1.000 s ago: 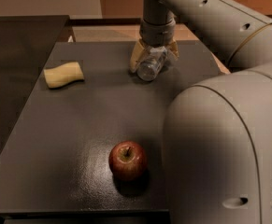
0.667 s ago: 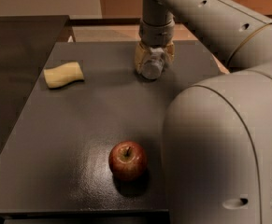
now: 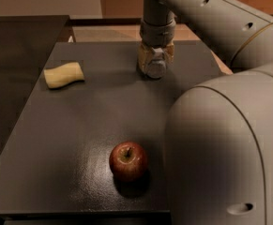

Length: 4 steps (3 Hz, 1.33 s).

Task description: Move blue plastic bottle near apple

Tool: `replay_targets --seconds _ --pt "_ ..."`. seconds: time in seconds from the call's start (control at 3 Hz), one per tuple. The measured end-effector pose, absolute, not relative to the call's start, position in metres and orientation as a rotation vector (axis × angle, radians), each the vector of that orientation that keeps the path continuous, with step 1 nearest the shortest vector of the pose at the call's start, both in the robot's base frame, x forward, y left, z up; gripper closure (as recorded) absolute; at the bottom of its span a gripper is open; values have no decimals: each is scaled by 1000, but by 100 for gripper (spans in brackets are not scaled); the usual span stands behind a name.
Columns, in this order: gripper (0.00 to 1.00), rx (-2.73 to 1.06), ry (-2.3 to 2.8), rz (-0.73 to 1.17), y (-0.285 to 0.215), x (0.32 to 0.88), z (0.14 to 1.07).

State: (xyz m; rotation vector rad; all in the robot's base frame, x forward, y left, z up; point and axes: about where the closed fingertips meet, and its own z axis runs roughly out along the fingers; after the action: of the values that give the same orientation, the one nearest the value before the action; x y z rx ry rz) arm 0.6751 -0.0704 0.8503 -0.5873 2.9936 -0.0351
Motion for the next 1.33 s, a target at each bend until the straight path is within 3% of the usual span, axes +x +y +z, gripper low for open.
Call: replay_targets --seconds 0.33,1.33 --pt "100 -632 2974 -38 -72 673 855" --pt "100 -1128 2736 163 -81 622 896"
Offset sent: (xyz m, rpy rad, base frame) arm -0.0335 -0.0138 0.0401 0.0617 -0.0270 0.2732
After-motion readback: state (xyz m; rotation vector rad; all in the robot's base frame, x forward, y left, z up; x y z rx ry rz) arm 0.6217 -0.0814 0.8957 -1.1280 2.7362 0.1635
